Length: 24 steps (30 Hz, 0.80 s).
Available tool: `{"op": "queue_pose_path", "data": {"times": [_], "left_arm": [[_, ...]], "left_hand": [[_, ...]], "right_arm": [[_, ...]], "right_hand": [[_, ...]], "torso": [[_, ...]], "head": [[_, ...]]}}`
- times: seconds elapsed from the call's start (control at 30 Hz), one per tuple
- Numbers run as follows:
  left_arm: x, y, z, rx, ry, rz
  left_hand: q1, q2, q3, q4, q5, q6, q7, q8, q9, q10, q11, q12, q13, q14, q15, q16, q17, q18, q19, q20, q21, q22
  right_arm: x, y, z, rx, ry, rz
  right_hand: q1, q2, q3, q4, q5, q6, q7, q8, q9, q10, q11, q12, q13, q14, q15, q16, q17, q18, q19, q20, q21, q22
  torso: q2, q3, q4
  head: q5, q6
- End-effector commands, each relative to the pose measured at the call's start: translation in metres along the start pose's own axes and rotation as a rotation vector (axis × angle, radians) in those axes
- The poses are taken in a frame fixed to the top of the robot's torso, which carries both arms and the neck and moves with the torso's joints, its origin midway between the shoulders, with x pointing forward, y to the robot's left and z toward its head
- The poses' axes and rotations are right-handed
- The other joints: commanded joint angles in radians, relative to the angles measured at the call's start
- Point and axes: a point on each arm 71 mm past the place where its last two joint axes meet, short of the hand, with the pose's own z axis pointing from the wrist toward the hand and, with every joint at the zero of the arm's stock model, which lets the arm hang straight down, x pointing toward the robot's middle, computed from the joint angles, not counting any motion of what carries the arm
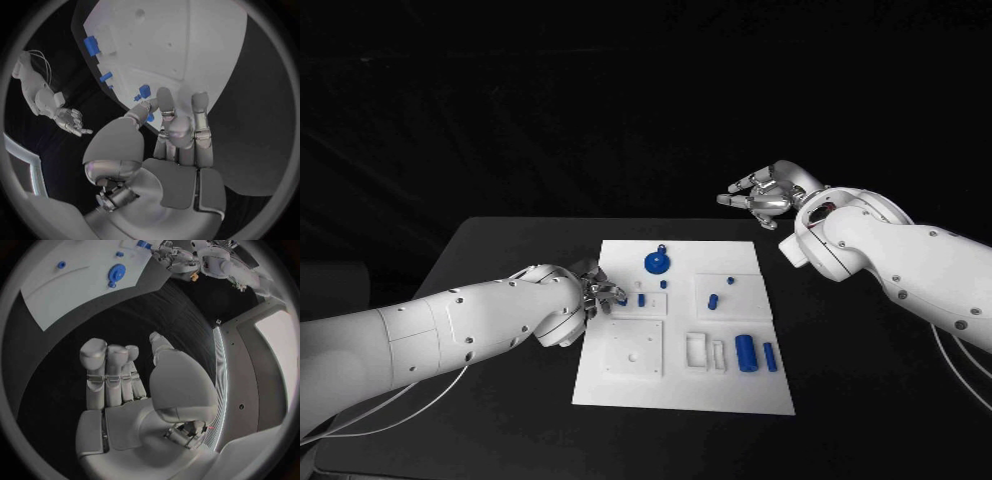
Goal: Assemble the parts on the task board
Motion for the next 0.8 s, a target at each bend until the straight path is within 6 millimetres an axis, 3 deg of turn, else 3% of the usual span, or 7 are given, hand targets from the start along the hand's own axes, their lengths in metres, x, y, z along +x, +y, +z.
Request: {"op": "queue_pose_path", "data": {"times": [0.03, 0.2, 0.43, 0.8], "left_arm": [[0.0101, 0.0048, -0.0004, -0.032, 0.065, 0.029], [0.0116, 0.0056, -0.0004, -0.042, 0.087, 0.043], [0.0128, 0.0050, 0.0002, -0.047, 0.099, 0.054], [0.0127, 0.0039, 0.0013, -0.042, 0.098, 0.068]], "left_hand": [[0.009, 0.003, 0.000, -0.005, 0.003, 0.175, -0.098, 0.004, 0.033, 0.045, -0.013, 0.005, 0.001, 0.000, -0.007, 0.003, 0.001, 0.014, -0.003, 0.004, 0.004, 0.020], [0.005, 0.005, 0.000, -0.005, 0.000, 0.175, -0.098, 0.004, 0.032, 0.045, -0.012, 0.005, 0.002, -0.001, -0.006, 0.002, -0.004, 0.014, -0.005, 0.004, 0.006, 0.019], [0.004, 0.011, -0.014, 0.004, -0.047, 0.184, -0.102, 0.006, 0.035, 0.045, -0.014, 0.013, 0.011, 0.002, -0.006, 0.009, 0.008, 0.010, -0.005, 0.004, 0.004, 0.018], [0.010, 0.019, -0.031, 0.022, -0.084, 0.196, -0.107, 0.006, 0.052, 0.045, -0.015, 0.025, 0.033, 0.002, -0.006, 0.027, 0.034, 0.008, -0.003, 0.005, -0.001, 0.019]], "right_arm": [[0.0010, 0.0004, -0.0001, -0.006, 0.011, -0.004], [0.0011, 0.0003, -0.0001, -0.005, 0.012, -0.004], [0.0015, 0.0005, 0.0000, -0.005, 0.013, -0.004], [0.0017, 0.0008, 0.0000, -0.005, 0.014, -0.004]], "right_hand": [[-0.006, 0.007, -0.003, 0.001, 0.007, 0.010, 0.000, 0.001, 0.002, 0.003, -0.006, 0.004, 0.002, 0.006, -0.005, 0.007, 0.001, 0.014, 0.024, -0.003, 0.003, 0.095], [-0.006, 0.007, -0.003, 0.001, 0.007, 0.010, 0.000, 0.001, 0.002, 0.003, -0.006, 0.004, 0.002, 0.006, -0.005, 0.007, 0.001, 0.014, 0.024, -0.003, 0.003, 0.095], [-0.006, 0.008, -0.004, 0.001, 0.006, 0.010, 0.000, 0.001, 0.002, 0.002, -0.006, 0.004, 0.001, 0.005, -0.005, 0.006, 0.001, 0.014, 0.024, -0.003, 0.003, 0.095], [-0.007, 0.009, -0.005, 0.001, 0.006, 0.011, 0.000, 0.002, 0.002, 0.002, -0.006, 0.003, 0.001, 0.005, -0.005, 0.005, 0.000, 0.014, 0.024, -0.003, 0.002, 0.095]], "torso": [[0.001, 0.0007, -0.0011], [0.001, 0.0010, -0.0006], [0.001, 0.0013, -0.0012], [0.001, 0.0024, -0.0015]], "head": [[0.001, -0.001], [0.000, -0.002], [0.001, -0.003], [0.001, -0.004]]}}
